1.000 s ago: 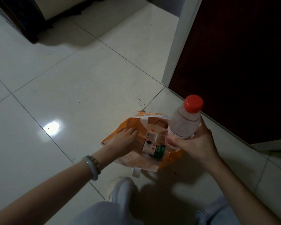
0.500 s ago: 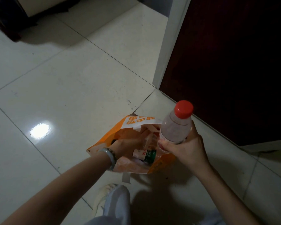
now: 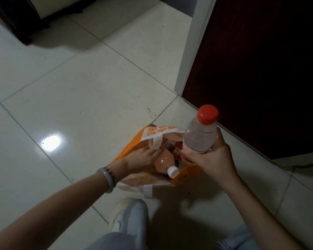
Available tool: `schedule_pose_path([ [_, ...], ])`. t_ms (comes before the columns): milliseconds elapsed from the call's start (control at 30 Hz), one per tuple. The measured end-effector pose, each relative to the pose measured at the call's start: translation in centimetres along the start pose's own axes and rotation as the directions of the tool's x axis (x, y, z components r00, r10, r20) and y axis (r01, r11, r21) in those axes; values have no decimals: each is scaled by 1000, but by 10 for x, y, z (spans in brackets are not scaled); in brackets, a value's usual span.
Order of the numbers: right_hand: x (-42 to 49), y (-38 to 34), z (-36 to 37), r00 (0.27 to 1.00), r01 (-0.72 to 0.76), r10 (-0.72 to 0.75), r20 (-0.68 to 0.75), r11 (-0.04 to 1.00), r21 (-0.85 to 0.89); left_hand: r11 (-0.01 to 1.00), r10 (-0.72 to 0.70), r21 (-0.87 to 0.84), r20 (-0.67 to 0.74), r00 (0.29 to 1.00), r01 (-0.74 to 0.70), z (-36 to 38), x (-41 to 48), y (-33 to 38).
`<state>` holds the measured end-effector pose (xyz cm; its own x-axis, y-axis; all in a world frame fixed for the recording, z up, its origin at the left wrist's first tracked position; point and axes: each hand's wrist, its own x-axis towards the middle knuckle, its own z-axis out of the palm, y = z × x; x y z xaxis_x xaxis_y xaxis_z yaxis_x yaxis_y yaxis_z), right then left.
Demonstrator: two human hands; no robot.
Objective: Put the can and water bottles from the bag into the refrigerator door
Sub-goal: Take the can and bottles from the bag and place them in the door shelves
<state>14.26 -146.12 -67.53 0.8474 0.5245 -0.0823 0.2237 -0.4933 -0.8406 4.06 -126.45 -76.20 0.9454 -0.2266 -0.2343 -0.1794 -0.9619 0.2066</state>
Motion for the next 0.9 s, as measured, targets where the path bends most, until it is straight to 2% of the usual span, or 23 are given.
schedule_pose_path([
  [67, -1, -2, 1, 1000, 5, -5, 26, 1000, -2, 999, 35, 23, -8, 999, -35, 3, -13, -1],
  [133, 0, -3, 2, 999, 10, -9, 39, 1000, -5, 1000, 6, -8, -148, 989, -7, 5, -25, 2],
  [267, -2, -6, 3, 998, -13, 12, 60, 1000, 17, 956, -150, -289, -316, 937, 55, -16, -47, 7],
  [367, -5, -9, 1, 996, -46, 42, 80, 997, 60, 824, -360, -550, -320, 876, 137, -53, -61, 13],
  [467, -11, -16, -1, 991, -95, 84, 108, 991, 98, 729, -449, -656, -239, 861, 198, -91, -69, 15],
  [600, -15, -59, -27, 984, -133, 117, 136, 984, 117, 728, -430, -661, -233, 872, 182, -164, -78, 24],
  [700, -20, -120, -65, 983, -133, 113, 146, 981, 141, 746, -407, -637, -202, 891, 196, -236, -87, 40],
  [900, -46, -258, -173, 984, -157, 132, 120, 962, 223, 734, -313, -667, -165, 935, 128, -415, -110, 89],
])
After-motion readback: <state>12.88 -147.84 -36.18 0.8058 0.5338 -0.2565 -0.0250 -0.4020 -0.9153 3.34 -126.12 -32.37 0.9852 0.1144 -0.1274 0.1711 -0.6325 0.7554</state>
